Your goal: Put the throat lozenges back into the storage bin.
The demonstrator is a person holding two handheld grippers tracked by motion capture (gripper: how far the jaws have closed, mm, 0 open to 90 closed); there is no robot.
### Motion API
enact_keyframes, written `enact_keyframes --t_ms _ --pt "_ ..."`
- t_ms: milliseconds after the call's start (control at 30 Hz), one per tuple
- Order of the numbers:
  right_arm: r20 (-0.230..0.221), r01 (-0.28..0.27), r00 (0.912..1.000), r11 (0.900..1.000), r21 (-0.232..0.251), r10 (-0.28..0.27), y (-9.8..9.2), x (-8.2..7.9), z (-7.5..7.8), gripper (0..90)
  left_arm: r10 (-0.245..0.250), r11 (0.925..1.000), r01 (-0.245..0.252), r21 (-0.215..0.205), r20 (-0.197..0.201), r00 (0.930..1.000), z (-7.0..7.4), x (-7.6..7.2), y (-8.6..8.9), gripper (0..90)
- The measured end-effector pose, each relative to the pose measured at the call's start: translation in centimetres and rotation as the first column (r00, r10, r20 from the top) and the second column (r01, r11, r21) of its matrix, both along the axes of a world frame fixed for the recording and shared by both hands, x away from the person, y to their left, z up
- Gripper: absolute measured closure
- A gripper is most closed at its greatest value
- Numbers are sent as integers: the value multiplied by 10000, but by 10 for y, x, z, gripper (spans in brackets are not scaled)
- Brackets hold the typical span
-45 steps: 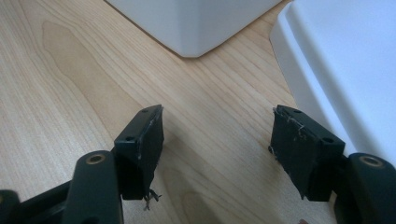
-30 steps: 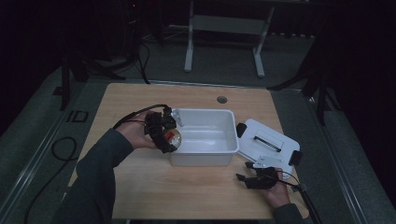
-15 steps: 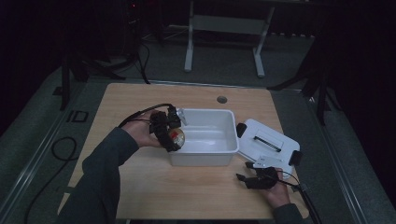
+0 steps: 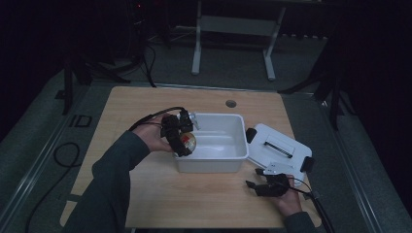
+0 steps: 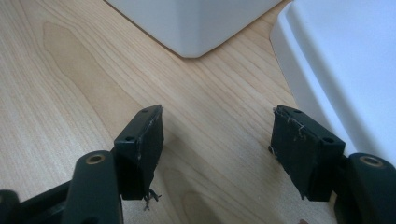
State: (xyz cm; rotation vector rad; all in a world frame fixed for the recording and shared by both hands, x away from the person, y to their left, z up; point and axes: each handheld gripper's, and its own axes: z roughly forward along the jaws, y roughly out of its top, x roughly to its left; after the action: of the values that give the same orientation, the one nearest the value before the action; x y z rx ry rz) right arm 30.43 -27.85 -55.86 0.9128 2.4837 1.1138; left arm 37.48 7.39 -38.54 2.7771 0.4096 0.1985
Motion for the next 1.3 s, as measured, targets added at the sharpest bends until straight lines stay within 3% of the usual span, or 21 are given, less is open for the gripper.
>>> enact_keyframes --t_ms 500,1000,1167,1300 --pt "-1 -7 10000 10000 -3 7 0 0 0 339 -57 9990 62 439 -105 9999 -7 5 -11 204" --pt "-7 -17 10000 10000 6 17 0 0 0 338 74 9986 -68 521 -102 9999 -12 9 -15 200" --pt "-4 -22 10000 10000 2 22 0 0 0 338 130 9998 -128 120 -148 9998 -9 10 -12 169" --pt "-13 -26 10000 10000 9 26 0 0 0 338 174 9998 -174 -75 37 9998 -5 10 -7 233"
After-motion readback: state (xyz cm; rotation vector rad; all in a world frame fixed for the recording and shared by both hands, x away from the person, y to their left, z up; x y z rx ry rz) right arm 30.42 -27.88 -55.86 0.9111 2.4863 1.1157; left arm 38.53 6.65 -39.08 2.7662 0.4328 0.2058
